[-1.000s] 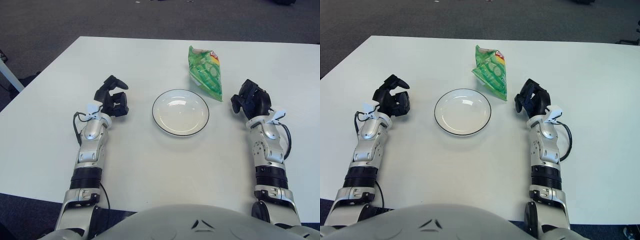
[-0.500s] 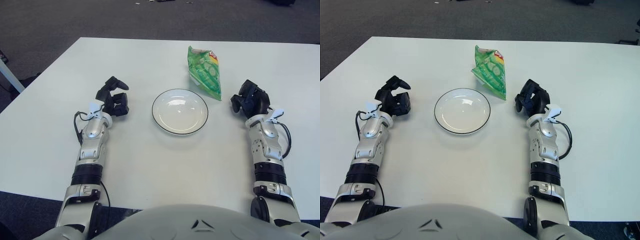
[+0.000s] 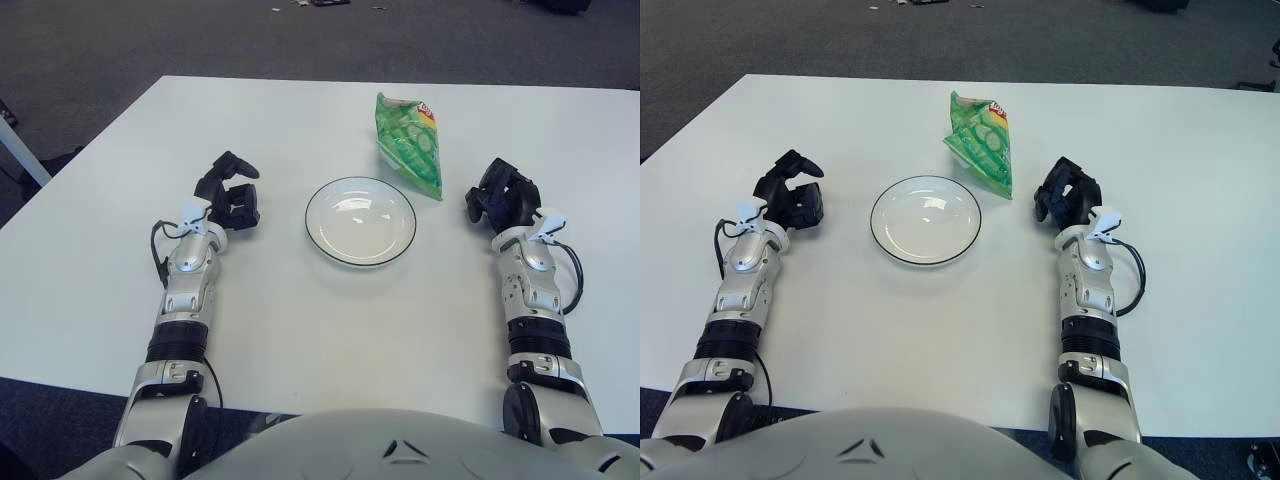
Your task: Put the snack into the plate.
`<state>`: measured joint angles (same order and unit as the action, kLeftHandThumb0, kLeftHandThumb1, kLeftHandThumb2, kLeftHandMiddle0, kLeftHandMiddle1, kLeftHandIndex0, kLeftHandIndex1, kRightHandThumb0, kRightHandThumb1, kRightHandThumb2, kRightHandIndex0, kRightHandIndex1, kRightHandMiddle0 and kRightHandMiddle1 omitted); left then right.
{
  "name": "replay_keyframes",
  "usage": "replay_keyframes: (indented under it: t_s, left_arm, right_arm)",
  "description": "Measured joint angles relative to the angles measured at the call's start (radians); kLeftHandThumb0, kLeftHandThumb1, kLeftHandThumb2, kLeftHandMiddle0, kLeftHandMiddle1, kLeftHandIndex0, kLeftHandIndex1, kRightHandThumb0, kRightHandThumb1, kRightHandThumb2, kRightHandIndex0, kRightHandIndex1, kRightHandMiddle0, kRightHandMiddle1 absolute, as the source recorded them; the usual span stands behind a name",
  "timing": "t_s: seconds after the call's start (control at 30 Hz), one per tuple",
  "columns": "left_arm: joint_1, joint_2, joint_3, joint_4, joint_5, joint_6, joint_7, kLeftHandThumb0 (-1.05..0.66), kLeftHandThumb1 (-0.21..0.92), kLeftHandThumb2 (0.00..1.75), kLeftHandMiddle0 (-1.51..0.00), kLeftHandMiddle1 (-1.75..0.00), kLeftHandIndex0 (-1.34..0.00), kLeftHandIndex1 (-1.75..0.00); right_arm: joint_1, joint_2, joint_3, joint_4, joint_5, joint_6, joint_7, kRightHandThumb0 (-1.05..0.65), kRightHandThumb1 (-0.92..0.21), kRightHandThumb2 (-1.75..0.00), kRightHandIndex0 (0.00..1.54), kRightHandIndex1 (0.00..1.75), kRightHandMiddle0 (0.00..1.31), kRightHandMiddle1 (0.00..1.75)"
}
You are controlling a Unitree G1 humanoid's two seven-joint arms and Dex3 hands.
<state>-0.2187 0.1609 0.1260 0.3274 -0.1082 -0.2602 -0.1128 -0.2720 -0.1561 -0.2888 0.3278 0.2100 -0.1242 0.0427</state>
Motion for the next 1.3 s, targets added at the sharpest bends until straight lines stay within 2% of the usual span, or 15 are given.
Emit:
replay_keyframes:
  t_s: [0.13, 0.27, 0.5, 0.7, 0.97, 1.3]
  left_arm:
    - [-0.003, -0.002, -0.005, 0.004, 0.000, -0.003, 0.000, -0.47, 0.36, 1.27, -1.23, -1.75, -0.58, -1.75]
    - [-0.004, -0.004, -0.009, 0.004, -0.001, -0.010, 0.000, -0.47, 0.35, 1.27, -1.23, -1.75, -0.59, -1.75]
    - [-0.005, -0.005, -0.015, 0.003, -0.003, -0.020, -0.002, -0.47, 0.35, 1.27, -1.23, -1.75, -0.58, -1.75]
    - [-0.005, -0.004, -0.011, 0.003, -0.006, -0.020, -0.001, -0.47, 0.36, 1.27, -1.23, -1.75, -0.58, -1.75]
    - [-0.005, -0.005, -0.011, -0.001, -0.006, -0.021, 0.001, -0.47, 0.36, 1.26, -1.23, -1.75, -0.58, -1.75]
    - [-0.004, -0.006, -0.010, 0.000, -0.006, -0.021, 0.005, -0.47, 0.36, 1.26, -1.23, -1.75, -0.58, -1.75]
  right_arm:
    - [0.009, -0.004, 0.004, -0.057, -0.010, 0.059, -0.027, -0.43, -0.49, -1.10, 1.11, 1.75, 0.50, 1.75]
    - [0.015, -0.010, 0.005, -0.087, -0.025, 0.119, -0.038, -0.43, -0.50, -1.09, 1.06, 1.75, 0.47, 1.75]
    - [0.000, -0.076, -0.002, -0.104, -0.033, 0.214, -0.032, -0.42, -0.50, -1.08, 1.04, 1.75, 0.47, 1.75]
    - [-0.053, -0.140, 0.004, -0.111, -0.044, 0.292, -0.019, -0.42, -0.52, -1.06, 1.02, 1.75, 0.45, 1.75]
    - [-0.110, -0.201, 0.025, -0.177, -0.072, 0.347, 0.015, -0.41, -0.55, -1.02, 0.99, 1.75, 0.43, 1.75]
    - [-0.181, -0.312, 0.029, -0.212, -0.103, 0.420, 0.064, -0.40, -0.58, -0.98, 0.92, 1.75, 0.41, 1.75]
